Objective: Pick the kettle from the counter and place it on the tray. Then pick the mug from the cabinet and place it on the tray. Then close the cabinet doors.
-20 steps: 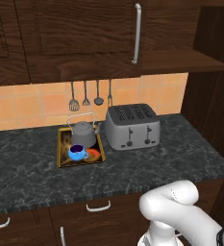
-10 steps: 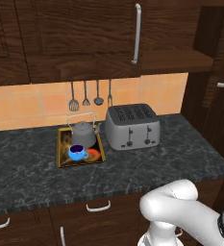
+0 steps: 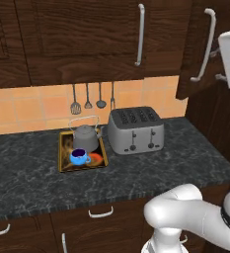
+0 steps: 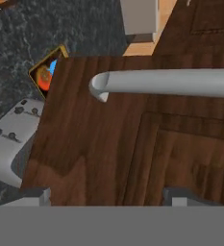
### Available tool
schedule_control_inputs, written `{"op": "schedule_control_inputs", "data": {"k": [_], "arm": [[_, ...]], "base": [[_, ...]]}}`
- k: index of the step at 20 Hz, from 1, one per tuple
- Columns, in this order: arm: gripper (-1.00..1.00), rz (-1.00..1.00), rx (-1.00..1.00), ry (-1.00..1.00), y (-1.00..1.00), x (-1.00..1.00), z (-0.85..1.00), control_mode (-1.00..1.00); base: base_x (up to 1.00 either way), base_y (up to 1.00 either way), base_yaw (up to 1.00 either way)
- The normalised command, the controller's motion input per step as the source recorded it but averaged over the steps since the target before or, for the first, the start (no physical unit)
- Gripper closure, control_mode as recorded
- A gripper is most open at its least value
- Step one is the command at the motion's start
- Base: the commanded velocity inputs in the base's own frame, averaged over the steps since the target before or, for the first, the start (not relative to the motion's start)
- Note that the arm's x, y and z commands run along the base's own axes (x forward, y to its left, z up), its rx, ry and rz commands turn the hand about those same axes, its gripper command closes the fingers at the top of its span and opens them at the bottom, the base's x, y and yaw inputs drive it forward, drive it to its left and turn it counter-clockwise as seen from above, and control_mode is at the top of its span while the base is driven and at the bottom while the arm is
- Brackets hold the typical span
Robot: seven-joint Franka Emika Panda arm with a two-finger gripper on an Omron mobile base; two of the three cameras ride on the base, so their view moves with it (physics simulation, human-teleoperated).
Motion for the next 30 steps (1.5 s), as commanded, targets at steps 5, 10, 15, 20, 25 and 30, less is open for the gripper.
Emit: {"op": "schedule_control_inputs", "data": {"k": [5,10,15,20,25,30], "arm": [[-1.0,0.0,0.0,0.0,0.39,0.97,-0.25,-1.0],[-1.0,-0.09,0.0,0.0,0.24,0.9,-0.31,-1.0],[-1.0,-0.16,0.0,0.0,0.11,0.87,-0.29,-1.0],[-1.0,-0.25,0.0,0.0,0.0,0.63,-0.24,-1.0],[-1.0,-0.23,0.0,0.0,-0.05,0.4,-0.23,-1.0],[-1.0,-0.17,0.0,0.0,-0.11,0.12,-0.19,-1.0]], "base": [[0.0,0.0,0.0],[0.0,0.0,0.0],[0.0,0.0,0.0],[0.0,0.0,0.0],[0.0,0.0,0.0],[0.0,0.0,0.0]]}}
